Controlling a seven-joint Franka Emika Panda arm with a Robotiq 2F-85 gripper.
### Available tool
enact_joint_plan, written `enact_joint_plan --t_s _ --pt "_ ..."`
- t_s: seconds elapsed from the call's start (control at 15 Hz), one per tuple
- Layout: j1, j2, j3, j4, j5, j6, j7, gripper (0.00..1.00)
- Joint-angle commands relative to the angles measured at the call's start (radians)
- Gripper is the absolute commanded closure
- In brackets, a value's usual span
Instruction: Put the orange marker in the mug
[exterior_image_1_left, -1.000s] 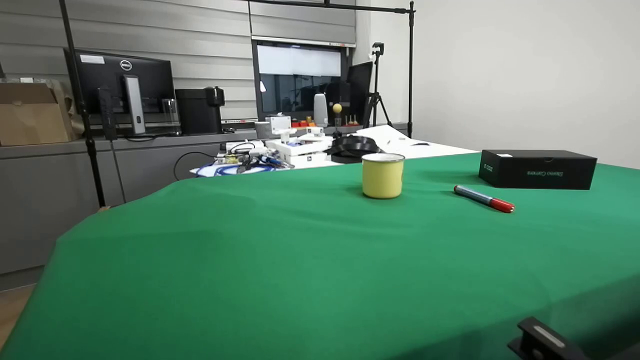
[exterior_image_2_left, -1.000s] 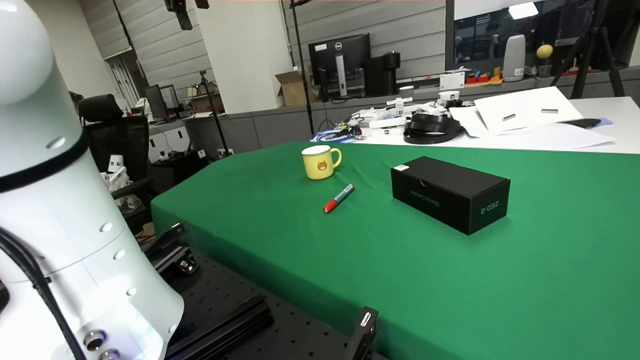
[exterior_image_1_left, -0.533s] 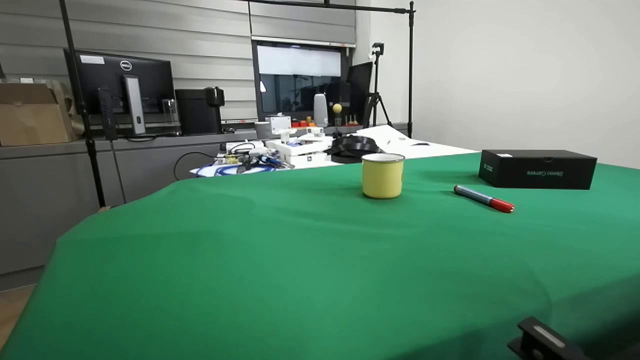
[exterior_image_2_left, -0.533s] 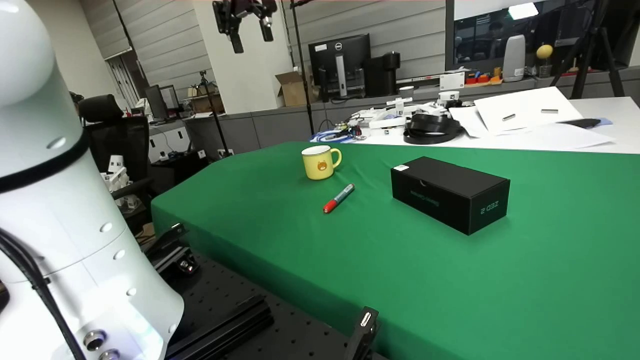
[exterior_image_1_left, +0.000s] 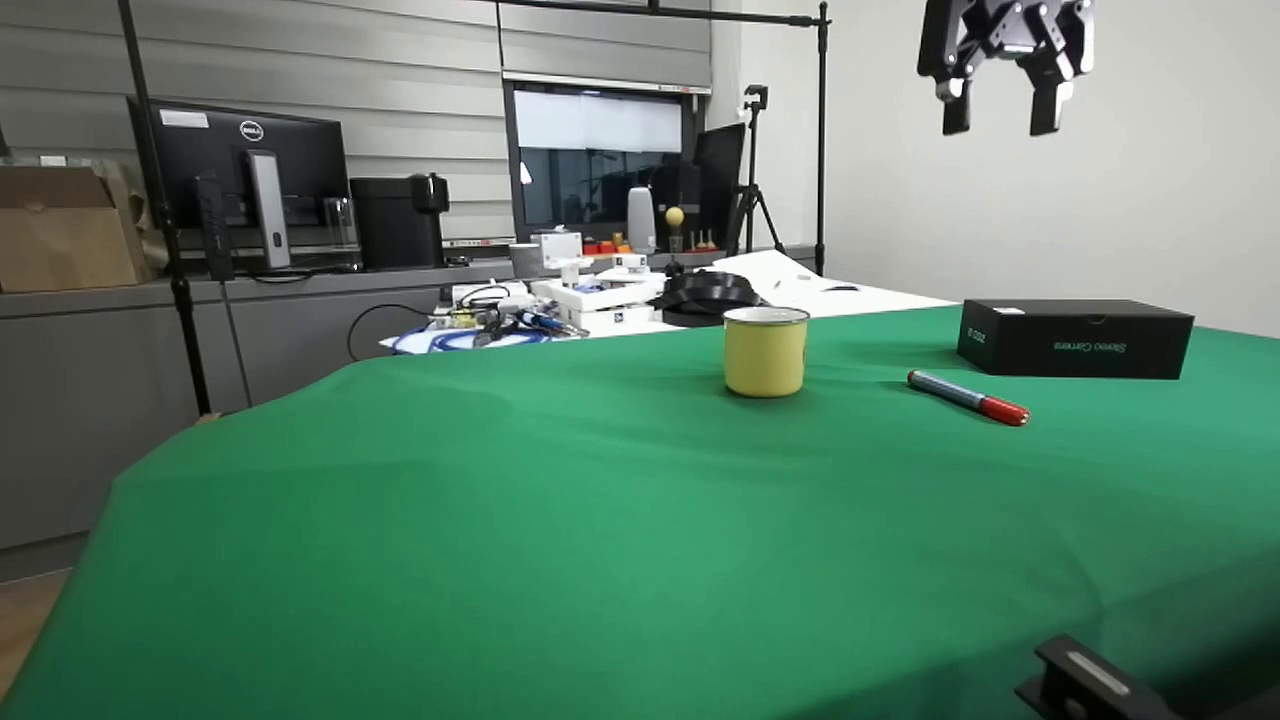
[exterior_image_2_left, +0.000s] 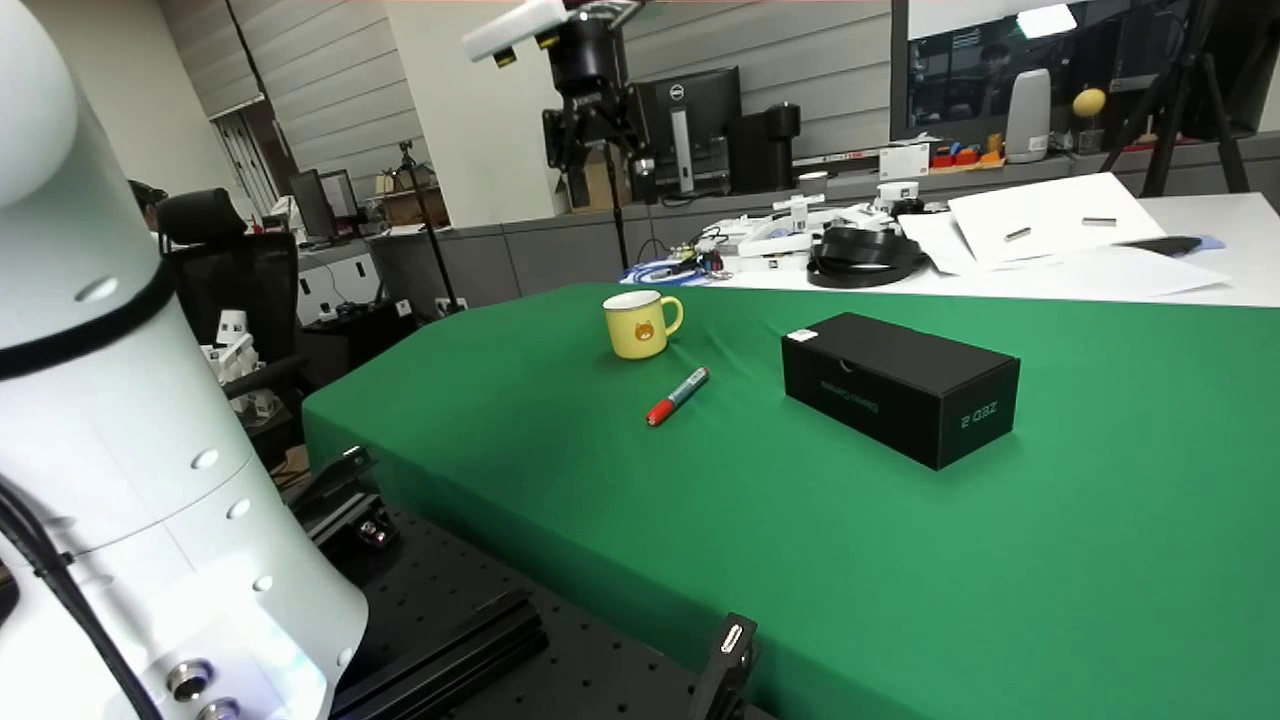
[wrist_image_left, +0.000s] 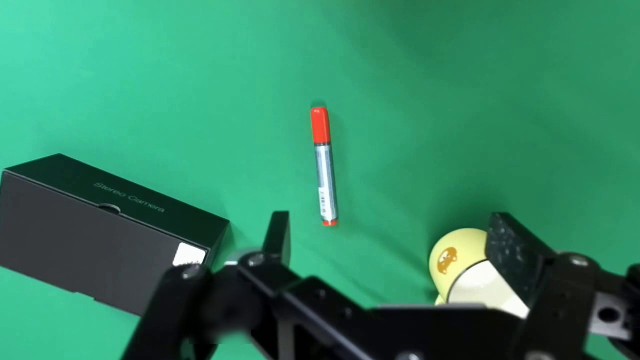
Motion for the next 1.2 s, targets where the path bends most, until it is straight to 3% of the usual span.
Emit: enact_joint_plan --t_s 0.0,0.13,0.2,0.67,1.13 --pt "-0.016 0.094 -0.016 -0.011 -0.038 0.091 0.032 0.00" --pt "-0.032 0.146 -0.022 0.000 -0.076 0.080 0.098 0.00" --pt "-0.013 0.108 -0.025 -0.013 -0.033 0.083 0.022 0.00" --pt "-0.024 0.152 -0.030 -0.010 -0.059 0.089 0.062 0.00" --pt "-0.028 0.291 -0.044 -0.090 -0.086 0.266 0.013 0.00"
